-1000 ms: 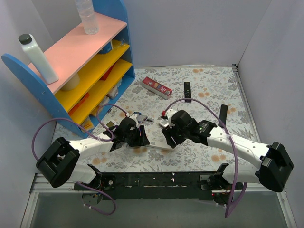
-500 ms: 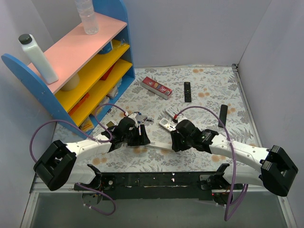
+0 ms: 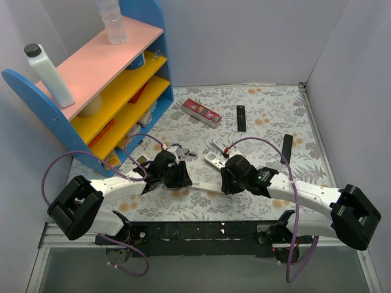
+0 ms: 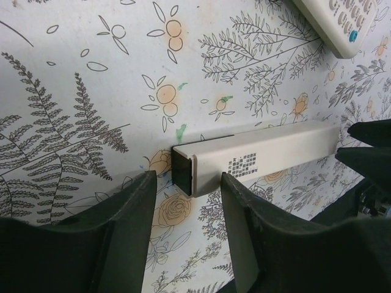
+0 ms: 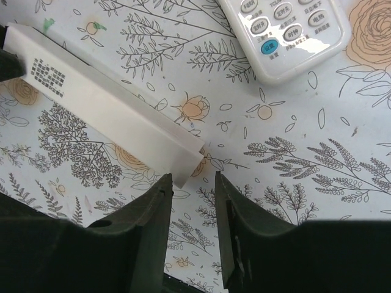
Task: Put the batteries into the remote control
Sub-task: Load the battery cover into the remote control.
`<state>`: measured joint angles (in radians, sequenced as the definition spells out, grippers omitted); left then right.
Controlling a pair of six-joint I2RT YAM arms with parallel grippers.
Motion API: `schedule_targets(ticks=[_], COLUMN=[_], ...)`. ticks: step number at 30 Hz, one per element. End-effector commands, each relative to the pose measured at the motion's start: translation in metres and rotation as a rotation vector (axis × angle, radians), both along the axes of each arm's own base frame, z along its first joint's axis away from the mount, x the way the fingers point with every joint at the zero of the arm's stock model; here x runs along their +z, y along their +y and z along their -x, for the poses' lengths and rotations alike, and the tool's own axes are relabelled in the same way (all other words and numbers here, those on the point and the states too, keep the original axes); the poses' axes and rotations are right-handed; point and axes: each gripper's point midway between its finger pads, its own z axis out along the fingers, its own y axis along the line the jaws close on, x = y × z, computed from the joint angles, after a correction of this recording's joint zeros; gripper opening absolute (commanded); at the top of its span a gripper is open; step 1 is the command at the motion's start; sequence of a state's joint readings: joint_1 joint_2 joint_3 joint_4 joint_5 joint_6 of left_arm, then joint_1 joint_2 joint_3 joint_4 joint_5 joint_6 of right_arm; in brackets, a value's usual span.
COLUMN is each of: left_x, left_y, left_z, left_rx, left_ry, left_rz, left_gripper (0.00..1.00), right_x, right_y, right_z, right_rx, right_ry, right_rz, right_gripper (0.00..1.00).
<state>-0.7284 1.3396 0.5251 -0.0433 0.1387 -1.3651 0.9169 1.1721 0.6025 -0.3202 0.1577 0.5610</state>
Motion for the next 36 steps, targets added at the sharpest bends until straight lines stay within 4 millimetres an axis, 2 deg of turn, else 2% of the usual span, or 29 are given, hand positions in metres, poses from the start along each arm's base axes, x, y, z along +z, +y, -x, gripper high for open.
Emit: schedule_targets(ticks=[1, 8, 15, 26, 33, 36], left_x=[0.011, 0.011, 0.016, 0.029, 0.038, 0.042], left_y=[-0.008, -0.009, -0.017, -0.034, -0.051, -0.057], left_z=[-0.008, -0.005, 0.000, 0.016, 0.032, 0.036], left_rx=[-0.010, -0.017, -0.040, -0.090, -0.146, -0.166], left_ry=[-0.031, -0.022, -0.010, 0.040, 0.087, 0.093], left_rz=[0.030, 0.041, 0.099, 0.237, 0.334, 0.363], left_gripper=[0.45, 0.41, 0.38, 0.34, 0.33, 0.33], right_x=[-0.006, -0.013, -0.009, 0.005, 0.017, 0.016], right_y=[0.004, 0.007, 0.017, 0.047, 0.071, 0.075], right_z=[-0.002, 0.002, 0.002, -0.003, 0.002, 0.006], right_rx=[-0.012, 0.007, 0.031, 0.099, 0.169, 0.192], right_ry=[0.002, 0.032, 0.037, 0.035, 0.064, 0.078], right_rz=[-0.014, -0.014, -0.049, -0.138, -0.232, -0.239], right_gripper=[0.40, 0.34, 0.28, 0.27, 0.26, 0.26])
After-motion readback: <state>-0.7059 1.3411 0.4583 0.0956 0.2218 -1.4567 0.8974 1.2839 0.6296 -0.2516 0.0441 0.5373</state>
